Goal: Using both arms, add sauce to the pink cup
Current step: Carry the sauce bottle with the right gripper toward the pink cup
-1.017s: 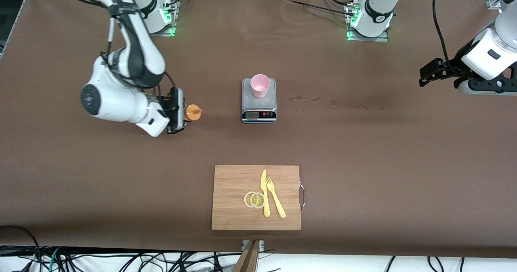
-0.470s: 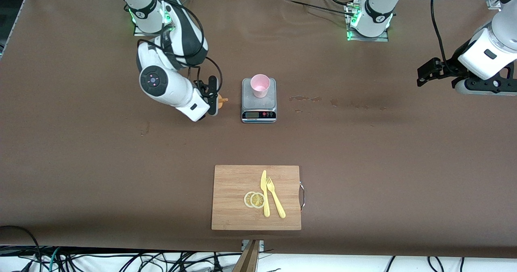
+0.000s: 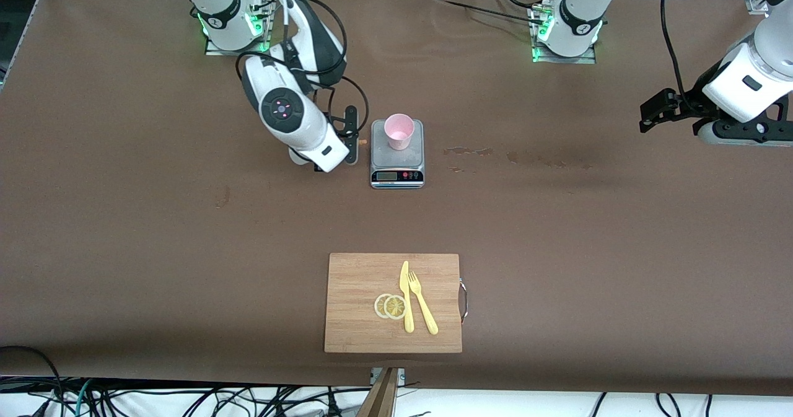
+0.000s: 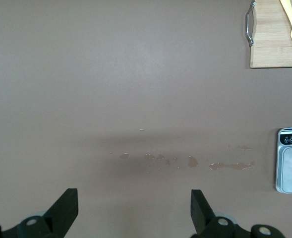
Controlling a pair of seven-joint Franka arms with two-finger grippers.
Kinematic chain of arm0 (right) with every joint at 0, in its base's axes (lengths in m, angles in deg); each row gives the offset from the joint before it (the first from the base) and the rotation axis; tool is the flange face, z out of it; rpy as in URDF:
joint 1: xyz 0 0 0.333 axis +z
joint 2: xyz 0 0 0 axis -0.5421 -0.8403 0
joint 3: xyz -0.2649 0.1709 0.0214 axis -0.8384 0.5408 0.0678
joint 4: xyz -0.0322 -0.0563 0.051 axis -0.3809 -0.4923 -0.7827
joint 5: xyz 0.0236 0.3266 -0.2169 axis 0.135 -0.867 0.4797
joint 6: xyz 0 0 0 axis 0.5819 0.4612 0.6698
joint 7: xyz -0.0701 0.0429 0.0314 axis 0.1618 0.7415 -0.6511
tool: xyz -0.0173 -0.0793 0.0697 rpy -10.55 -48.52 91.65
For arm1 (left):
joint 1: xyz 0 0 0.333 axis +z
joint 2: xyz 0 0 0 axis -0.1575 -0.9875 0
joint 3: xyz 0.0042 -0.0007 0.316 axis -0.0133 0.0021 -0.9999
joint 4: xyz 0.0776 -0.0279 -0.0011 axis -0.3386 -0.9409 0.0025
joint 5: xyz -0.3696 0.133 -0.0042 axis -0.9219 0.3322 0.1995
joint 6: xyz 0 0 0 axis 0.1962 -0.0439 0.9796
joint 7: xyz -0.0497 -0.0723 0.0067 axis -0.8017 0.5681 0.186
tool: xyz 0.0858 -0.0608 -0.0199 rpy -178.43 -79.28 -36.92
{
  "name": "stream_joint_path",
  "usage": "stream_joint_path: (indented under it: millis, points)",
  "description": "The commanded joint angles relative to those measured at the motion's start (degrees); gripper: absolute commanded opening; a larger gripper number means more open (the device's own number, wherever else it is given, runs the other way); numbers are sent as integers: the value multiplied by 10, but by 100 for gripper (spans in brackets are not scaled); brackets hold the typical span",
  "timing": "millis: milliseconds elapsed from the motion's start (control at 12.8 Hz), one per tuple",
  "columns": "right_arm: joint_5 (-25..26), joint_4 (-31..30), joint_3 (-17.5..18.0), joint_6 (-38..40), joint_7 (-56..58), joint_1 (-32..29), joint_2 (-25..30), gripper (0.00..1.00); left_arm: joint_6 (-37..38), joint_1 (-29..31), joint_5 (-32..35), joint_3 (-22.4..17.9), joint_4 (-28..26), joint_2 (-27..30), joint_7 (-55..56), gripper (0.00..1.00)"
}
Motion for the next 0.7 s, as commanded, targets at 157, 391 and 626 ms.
stream_joint_path:
  millis: [157, 391, 626]
  points:
    - [42, -1, 4, 33, -66, 19, 4, 37, 14, 1, -11, 0, 16, -6, 2, 100]
    - [61, 2, 6, 55, -107, 32, 2, 37, 13, 1, -11, 0, 16, -7, 2, 100]
    - [68, 5, 16, 64, -117, 33, -2, 38, 13, 1, -11, 0, 16, -7, 2, 100]
